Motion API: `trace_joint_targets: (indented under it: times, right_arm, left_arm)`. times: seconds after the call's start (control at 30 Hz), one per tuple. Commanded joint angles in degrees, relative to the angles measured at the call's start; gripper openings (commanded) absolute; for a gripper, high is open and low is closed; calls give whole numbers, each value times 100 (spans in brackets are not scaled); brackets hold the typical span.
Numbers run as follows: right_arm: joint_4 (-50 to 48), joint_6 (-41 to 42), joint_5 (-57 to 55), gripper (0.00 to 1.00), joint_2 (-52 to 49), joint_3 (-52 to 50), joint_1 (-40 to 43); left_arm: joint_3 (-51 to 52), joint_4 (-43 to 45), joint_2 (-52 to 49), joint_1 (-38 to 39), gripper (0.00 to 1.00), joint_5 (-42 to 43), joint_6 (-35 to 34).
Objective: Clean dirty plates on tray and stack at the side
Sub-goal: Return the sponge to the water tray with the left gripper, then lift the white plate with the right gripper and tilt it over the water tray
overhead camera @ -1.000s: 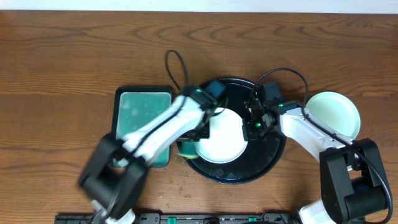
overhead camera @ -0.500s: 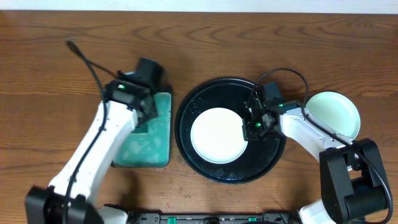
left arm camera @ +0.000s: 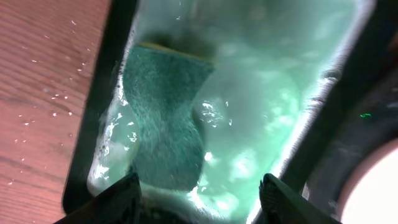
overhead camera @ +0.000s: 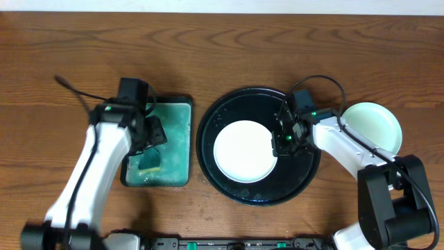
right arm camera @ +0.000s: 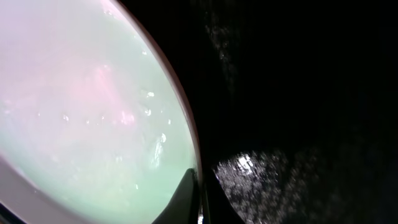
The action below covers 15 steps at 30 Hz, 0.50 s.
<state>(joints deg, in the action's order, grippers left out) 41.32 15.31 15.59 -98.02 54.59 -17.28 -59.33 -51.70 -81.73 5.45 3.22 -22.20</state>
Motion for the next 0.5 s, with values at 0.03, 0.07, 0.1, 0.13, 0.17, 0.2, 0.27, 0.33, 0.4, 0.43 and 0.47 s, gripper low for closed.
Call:
trace_joint_targets:
  times: [0.03,0.07,0.1,0.13,0.17,0.2,0.27,0.33,0.4,0.43,0.47]
  right_arm:
    - [343,76,-243,1,514,828,-162]
    - [365,101,-243,1,592,999,-201]
    - [374,157,-245,1,671,1176,-247]
    - [365,205,-245,1,723,1349,-302]
    - [348,249,-247,1,772,1558,-378]
    - [317,262,-247,1,780,1735,-452]
    - [146,286,-426,1,761,2179,-734]
    - [37,127,-914,1,758,2347,-957]
    - [83,70,-1244,1,758,2411,-1034]
    - [142,70,-1276,5,758,2411,-1032]
    - [251,70,-1283,10,758,2411,-1003]
  left_arm:
    - [-155,-219,1104,-20,71,195,98]
    - [-155,-256,1285,-20,73,192,98]
    - [-155,-295,1462,-20,74,192,98]
    - [-155,-341,1631,-17,74,192,98]
    - [-155,-387,1810,-20,75,192,98]
    - [-155,-422,1952,-20,78,192,98]
    - [-155,-516,2282,-20,79,192,98]
    - [-155,-566,2448,-20,80,192,98]
    - [-155,-568,2549,-20,80,192,98]
    - [-155,-568,2570,-20,80,192,98]
    - [-155,-568,2577,-20,80,192,96]
